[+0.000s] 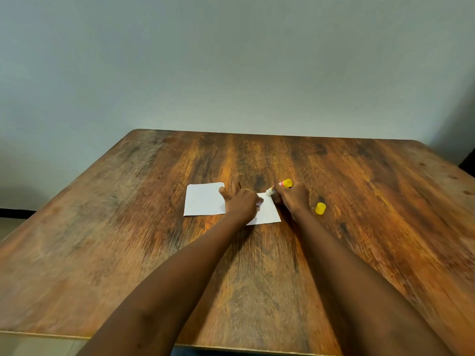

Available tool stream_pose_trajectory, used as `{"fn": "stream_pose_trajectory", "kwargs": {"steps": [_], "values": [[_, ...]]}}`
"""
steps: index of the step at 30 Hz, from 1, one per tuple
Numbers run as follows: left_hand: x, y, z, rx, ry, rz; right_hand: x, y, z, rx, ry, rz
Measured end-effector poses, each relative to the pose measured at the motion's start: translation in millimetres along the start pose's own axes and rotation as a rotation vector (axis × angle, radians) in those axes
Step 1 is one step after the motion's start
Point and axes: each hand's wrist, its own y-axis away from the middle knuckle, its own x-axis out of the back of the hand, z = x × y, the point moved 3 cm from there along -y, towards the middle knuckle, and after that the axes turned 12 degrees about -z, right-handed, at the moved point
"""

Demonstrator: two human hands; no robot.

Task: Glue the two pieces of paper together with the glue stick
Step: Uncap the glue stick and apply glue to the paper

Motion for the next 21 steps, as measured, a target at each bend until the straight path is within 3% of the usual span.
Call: {"fn": "stream_pose_trajectory", "kwargs": {"steps": [21], "values": [[-2.7,-0.3,3.9,0.065,-0.046,-0.039,2.7,4.5,-2.4,0.008,0.065,-0.036]]}}
